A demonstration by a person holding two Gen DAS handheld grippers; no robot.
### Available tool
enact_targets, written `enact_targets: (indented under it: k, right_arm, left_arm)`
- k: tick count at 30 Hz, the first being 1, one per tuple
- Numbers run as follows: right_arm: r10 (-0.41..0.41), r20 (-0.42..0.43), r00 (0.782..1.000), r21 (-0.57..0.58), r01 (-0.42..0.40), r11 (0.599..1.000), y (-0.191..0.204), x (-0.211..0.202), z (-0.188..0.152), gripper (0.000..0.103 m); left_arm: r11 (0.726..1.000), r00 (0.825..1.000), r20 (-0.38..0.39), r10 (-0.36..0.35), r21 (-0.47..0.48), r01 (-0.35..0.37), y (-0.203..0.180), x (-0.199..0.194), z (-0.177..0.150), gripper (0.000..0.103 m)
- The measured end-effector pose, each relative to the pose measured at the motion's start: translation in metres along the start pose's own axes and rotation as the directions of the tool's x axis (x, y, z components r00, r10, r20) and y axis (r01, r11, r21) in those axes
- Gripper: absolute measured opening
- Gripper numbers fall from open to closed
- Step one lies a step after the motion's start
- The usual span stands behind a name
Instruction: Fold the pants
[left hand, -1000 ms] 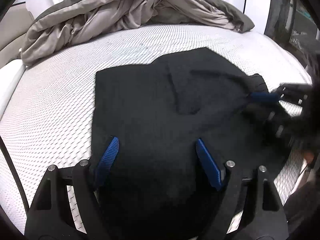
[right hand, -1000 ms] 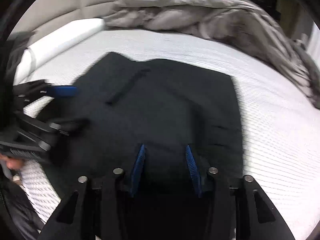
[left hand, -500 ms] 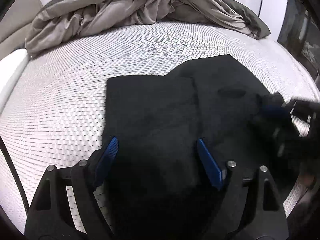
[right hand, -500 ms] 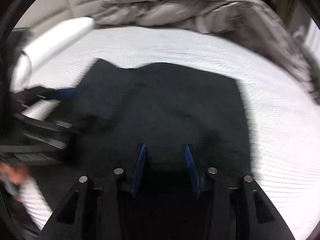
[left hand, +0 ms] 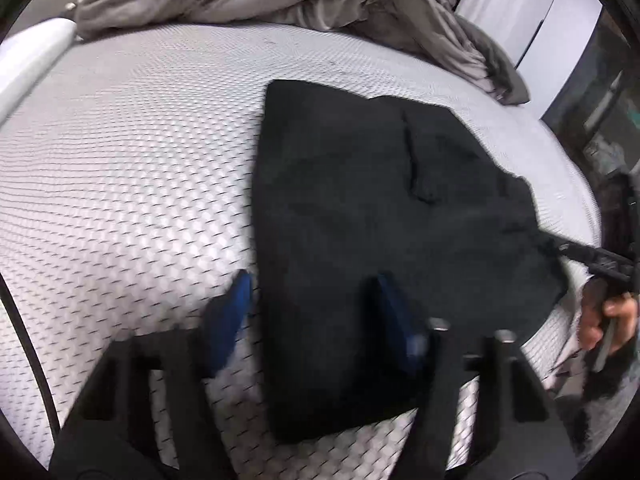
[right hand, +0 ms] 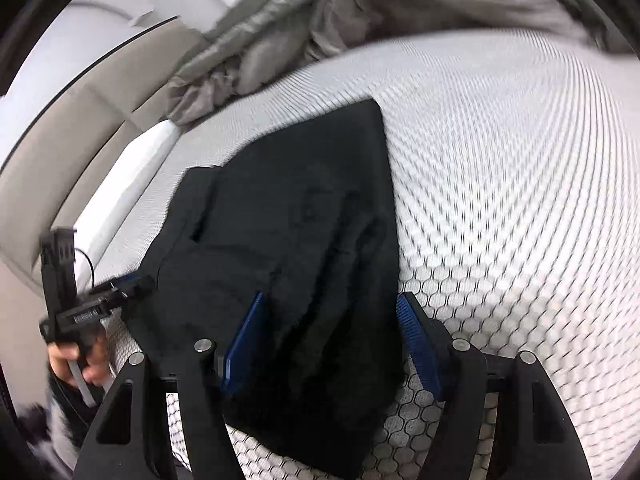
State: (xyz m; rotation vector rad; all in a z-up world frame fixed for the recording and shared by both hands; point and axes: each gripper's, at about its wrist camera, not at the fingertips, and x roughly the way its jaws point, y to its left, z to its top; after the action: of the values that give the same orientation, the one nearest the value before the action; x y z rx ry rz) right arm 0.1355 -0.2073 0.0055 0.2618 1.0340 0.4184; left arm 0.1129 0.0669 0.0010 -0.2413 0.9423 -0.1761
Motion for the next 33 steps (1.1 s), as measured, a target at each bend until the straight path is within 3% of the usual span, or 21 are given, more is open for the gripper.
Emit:
enact_targets:
  k: [2,5,7,9,12,14,16,18,20,22,24,26,30,33]
  right_arm:
    - [0.055,0.017,0.998,0.056,-0.056,0.997,-0.006,0.008,0.003,0.047]
    - [0.030,0.064,0.997,0.065,-0.035,0.997,-0.004,0.006,0.006,0.037]
    - [-0.020,0.072,0.997,0.037,0.018,0.999,0.003,0.006,0.005,0.037]
    - [-0.059,0.066,0.996,0.006,0.058,0.998,0.007,0.003,0.004,0.039]
    - [-0.143,0.094,0.985,-0.076,0.151,0.986,0.022,-0.010,0.001,0.054]
    - [-0.174,0.139,0.975,-0.143,0.194,0.971,0.032,-0.026,-0.008,0.071]
    - [-0.183,0.203,0.962,-0.190,0.222,0.956,0.044,-0.048,-0.018,0.088]
    - [-0.162,0.260,0.952,-0.213,0.220,0.952,0.052,-0.069,-0.025,0.094]
    - [-0.120,0.310,0.943,-0.220,0.194,0.956,0.061,-0.088,-0.033,0.103]
    - [-0.073,0.350,0.934,-0.219,0.157,0.963,0.065,-0.102,-0.043,0.103]
    - [-0.023,0.390,0.920,-0.218,0.117,0.969,0.065,-0.114,-0.057,0.103]
    - [0.003,0.406,0.914,-0.227,0.097,0.969,0.068,-0.119,-0.065,0.103]
    - [-0.005,0.437,0.899,-0.246,0.125,0.961,0.074,-0.116,-0.074,0.103]
    - [-0.037,0.448,0.893,-0.256,0.168,0.952,0.078,-0.111,-0.078,0.103]
  left_arm:
    - [0.999,0.999,0.018,0.030,-0.014,-0.030,-0.005,0.001,0.004,0.051]
    - [0.998,0.998,0.030,0.060,-0.021,-0.060,-0.011,0.008,0.013,0.051]
    - [0.997,0.996,0.041,0.076,-0.028,-0.074,-0.013,0.010,0.014,0.051]
    - [0.995,0.994,0.054,0.095,-0.026,-0.094,-0.017,0.008,0.013,0.051]
    - [0.988,0.985,0.082,0.152,0.007,-0.153,-0.028,-0.003,0.008,0.052]
    - [0.982,0.975,0.123,0.183,0.028,-0.188,-0.032,-0.018,0.003,0.054]
    - [0.982,0.969,0.170,0.181,0.020,-0.187,-0.039,-0.037,-0.002,0.069]
    - [0.984,0.957,0.236,0.168,0.011,-0.175,-0.048,-0.060,-0.012,0.086]
    - [0.984,0.939,0.304,0.164,0.022,-0.179,-0.058,-0.082,-0.027,0.090]
    - [0.982,0.920,0.359,0.155,0.048,-0.184,-0.068,-0.099,-0.039,0.101]
    - [0.976,0.895,0.415,0.163,0.067,-0.209,-0.079,-0.115,-0.053,0.102]
    - [0.972,0.886,0.434,0.164,0.082,-0.220,-0.087,-0.122,-0.061,0.102]
    - [0.971,0.876,0.453,0.165,0.083,-0.226,-0.094,-0.127,-0.068,0.102]
    - [0.975,0.883,0.442,0.157,0.076,-0.211,-0.096,-0.124,-0.069,0.102]
